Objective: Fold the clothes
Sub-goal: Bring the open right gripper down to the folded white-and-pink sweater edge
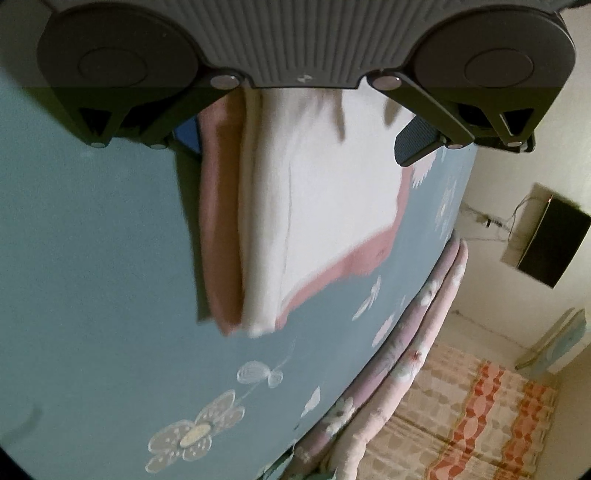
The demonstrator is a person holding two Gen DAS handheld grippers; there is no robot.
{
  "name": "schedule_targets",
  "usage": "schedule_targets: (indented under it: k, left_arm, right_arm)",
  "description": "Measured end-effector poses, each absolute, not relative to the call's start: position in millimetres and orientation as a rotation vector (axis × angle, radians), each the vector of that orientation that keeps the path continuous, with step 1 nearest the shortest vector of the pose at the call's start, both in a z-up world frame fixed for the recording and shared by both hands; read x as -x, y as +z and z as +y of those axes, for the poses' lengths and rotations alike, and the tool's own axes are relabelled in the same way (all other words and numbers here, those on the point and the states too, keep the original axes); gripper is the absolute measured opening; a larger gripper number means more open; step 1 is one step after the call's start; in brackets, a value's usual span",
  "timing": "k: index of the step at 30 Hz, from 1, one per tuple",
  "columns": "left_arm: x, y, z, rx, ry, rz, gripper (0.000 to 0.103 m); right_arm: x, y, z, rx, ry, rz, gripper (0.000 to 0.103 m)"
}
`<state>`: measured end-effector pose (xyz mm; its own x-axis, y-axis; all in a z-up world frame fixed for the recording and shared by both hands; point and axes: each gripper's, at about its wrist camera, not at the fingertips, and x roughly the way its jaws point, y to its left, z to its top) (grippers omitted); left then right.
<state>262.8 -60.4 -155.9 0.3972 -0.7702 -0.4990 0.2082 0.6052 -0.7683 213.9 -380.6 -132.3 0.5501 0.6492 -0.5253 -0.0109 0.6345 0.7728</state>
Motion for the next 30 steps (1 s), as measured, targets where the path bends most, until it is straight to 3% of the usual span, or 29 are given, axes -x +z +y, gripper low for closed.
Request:
schedule_targets:
  k: [10, 17, 23, 27, 30]
  left_arm:
    - [-295, -155, -72, 0.685, -0.663, 1.004, 0.101]
    - [-288, -156, -64, 0.626, -0.685, 0.987, 0.083]
    - [-290, -157, -65, 0.577, -0.714, 0.991, 0.08]
    - [-297, -157, -68, 0.58, -0.707, 0.999, 0.08]
    - [-299, -157, -71, 0.581, -0.702, 1.004, 0.08]
  right_arm:
    - [-252, -137, -383, -0.827, 0.551, 0.975, 0.103]
    - [-245, -135, -380, -0.742, 0.595, 0.946, 0.103]
    - [-247, -133, -379, -0.71, 0.595, 0.959, 0.102]
    - [-247, -132, -379, -0.692, 0.577, 0.963, 0.097]
    - [-244, -131, -381, -0.665, 0.542, 0.965, 0.084]
